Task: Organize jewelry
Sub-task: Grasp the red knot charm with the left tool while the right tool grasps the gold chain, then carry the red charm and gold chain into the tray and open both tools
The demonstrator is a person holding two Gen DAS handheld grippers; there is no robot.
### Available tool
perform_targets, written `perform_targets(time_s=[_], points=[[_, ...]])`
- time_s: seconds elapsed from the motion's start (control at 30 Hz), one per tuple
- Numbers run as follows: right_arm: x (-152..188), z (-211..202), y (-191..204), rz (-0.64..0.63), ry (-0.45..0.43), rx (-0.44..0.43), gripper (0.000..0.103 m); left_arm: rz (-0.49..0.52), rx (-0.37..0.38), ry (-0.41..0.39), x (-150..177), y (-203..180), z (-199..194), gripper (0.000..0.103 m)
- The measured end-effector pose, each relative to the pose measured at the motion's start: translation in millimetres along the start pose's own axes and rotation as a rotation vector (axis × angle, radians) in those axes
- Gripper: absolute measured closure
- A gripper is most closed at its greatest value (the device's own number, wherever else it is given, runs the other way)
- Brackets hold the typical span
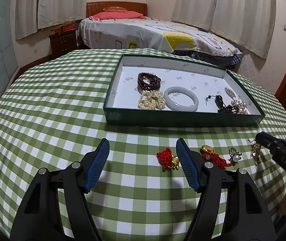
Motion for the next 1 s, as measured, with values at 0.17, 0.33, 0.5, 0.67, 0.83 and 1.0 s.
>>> perform_targets(time_s=[0.17,0.33,0.5,0.67,0.83,1.0], points=[[-1,-3,-2,0.005,-0.009,-0.005,0.094,0.032,0.021,0.009,3,-12,1,0.036],[-1,-3,0,0.002,-0.013,-0.010,0.094,0.077,0.038,0.034,8,-25,6,0.047],[-1,-5,0,0.003,-0.017,-0.014,0.094,0.094,0.052,0.070,14,-31,15,0.064],[-1,-6,1,0.004,-0.022,-0.021,0.094,0.101,0.071,0.067,14,-34,16,0.082],[-2,-9,5,-0.003,-0.034,-0.026,0.094,0.090,0.082,0.066,13,-32,15,0.089],[-4,-14,8,-0.009,-0.048,-0.030,0.094,0.095,0.084,0.037,12,-31,8,0.089]])
Point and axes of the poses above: each gripper's, at about its wrist camera, not at the fingertips, and z roughly the way its jaws point, y to its left, x to its underside, the point moved 7 cm from there along z, roughly the way its jaws point, and after that the axes turned 12 degrees about -x, right-handed, at the moved point
